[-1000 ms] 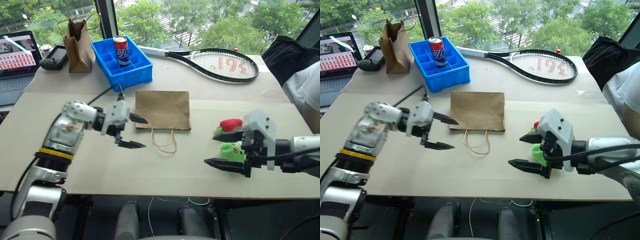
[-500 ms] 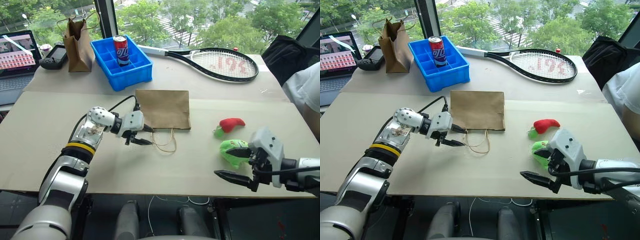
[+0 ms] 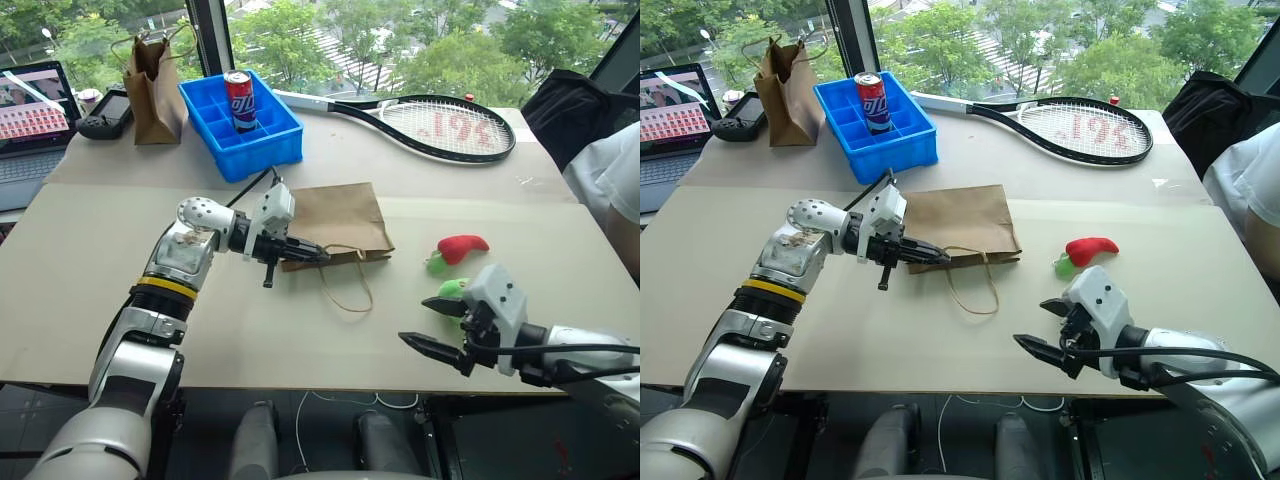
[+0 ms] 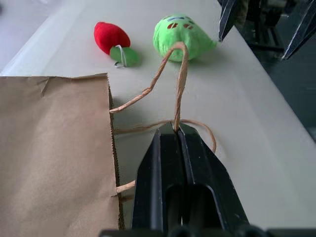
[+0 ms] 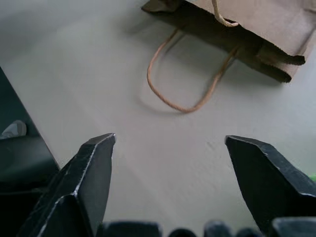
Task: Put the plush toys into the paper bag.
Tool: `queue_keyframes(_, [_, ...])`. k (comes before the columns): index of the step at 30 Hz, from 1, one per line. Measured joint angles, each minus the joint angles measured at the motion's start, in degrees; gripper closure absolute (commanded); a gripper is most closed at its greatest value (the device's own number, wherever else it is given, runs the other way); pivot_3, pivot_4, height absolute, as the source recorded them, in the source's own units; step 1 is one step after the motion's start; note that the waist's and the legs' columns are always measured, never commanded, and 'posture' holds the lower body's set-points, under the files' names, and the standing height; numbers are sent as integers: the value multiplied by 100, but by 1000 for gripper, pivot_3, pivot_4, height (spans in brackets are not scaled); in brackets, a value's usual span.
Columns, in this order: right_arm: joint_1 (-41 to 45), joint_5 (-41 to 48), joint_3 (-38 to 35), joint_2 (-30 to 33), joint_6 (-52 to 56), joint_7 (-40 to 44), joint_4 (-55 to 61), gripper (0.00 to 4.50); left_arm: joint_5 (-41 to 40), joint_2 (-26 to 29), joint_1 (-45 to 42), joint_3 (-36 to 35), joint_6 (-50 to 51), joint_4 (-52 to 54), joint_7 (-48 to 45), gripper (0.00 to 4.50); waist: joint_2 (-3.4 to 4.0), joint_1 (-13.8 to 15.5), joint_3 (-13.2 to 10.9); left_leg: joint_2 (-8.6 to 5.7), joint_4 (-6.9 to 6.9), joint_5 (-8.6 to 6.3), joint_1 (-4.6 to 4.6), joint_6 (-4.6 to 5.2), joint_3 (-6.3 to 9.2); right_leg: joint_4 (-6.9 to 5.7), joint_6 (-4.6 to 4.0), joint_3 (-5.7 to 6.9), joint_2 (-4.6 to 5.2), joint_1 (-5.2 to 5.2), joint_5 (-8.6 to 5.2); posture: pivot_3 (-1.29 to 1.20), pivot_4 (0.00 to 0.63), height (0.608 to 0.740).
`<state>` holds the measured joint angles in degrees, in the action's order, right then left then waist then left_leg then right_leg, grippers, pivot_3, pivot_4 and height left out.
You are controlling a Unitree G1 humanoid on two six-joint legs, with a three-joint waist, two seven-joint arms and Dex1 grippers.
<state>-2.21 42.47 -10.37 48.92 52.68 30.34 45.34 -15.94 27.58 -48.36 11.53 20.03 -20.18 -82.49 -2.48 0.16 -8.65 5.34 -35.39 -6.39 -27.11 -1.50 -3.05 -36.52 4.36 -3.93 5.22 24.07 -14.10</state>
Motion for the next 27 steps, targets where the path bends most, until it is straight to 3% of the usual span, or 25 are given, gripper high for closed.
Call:
queue_keyframes(8, [894, -444, 873, -1327, -20, -762, -507, 4389, -677, -168, 19, -275, 1598, 1273, 709, 4500, 2, -25, 0, 0, -35, -1, -4, 1, 13, -38, 7, 1, -6, 2, -8, 0, 150, 731])
queue_keyframes(14, [1268, -990, 1450, -2046, -282, -1055, -1161, 4468, -1053, -179, 21, -282, 2197, 1960, 987, 4500, 5, -35, 0, 0, -41, 0, -7, 1, 13, -45, 7, 0, -6, 3, -8, 0, 150, 731])
queue_keyframes(27, [1999, -2374, 2393, -2630, -1401, -800, -3140, 4468, -1272, -272, -84, -385, 2508, 1949, 1594, 4500, 5, -70, 0, 0, -42, 0, -9, 0, 13, -48, 7, 1, -7, 6, -8, 0, 150, 731])
